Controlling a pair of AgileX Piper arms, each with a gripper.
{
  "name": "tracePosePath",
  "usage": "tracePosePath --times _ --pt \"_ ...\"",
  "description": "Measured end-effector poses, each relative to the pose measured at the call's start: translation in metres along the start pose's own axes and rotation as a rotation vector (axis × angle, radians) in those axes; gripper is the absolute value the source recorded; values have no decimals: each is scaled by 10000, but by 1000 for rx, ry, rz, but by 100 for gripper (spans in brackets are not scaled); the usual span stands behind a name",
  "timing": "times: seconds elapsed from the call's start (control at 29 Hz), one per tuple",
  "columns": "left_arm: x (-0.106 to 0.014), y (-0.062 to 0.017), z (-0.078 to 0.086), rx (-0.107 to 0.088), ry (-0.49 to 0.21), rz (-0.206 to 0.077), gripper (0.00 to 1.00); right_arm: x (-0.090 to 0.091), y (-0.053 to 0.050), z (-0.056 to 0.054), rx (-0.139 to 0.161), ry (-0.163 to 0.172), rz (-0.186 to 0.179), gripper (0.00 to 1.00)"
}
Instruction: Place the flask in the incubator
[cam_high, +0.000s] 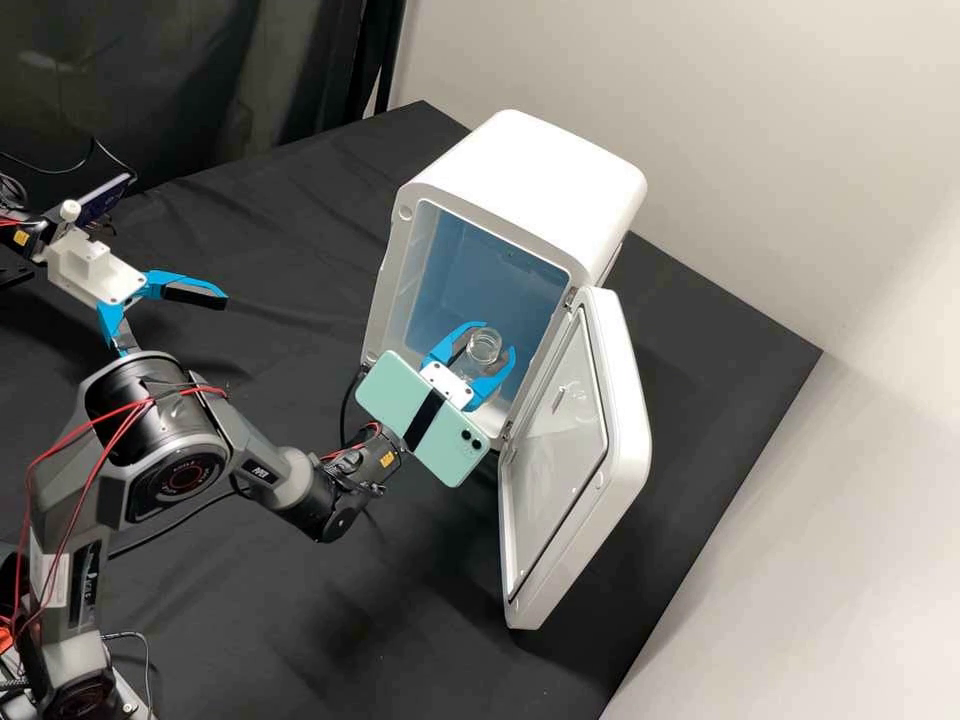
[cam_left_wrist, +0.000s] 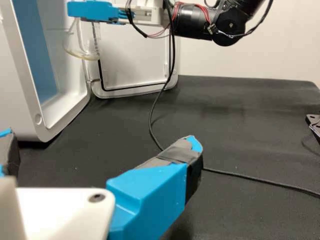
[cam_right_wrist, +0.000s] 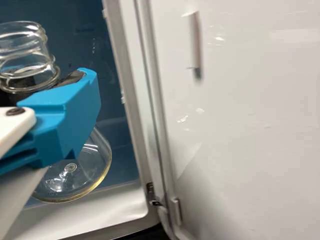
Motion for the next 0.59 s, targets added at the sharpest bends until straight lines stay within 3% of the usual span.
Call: tracePosePath --times 0.24,0.48,0.59 --pt "-2 2 -9 -1 4 1 100 127 -94 -63 6 35 -19 0" --pt "2 -10 -13 -3 6 -5 100 236 -92 -79 8 40 -9 0" --pt "1 -10 -16 -3 6 -5 100 283 -110 -56 14 27 -9 0"
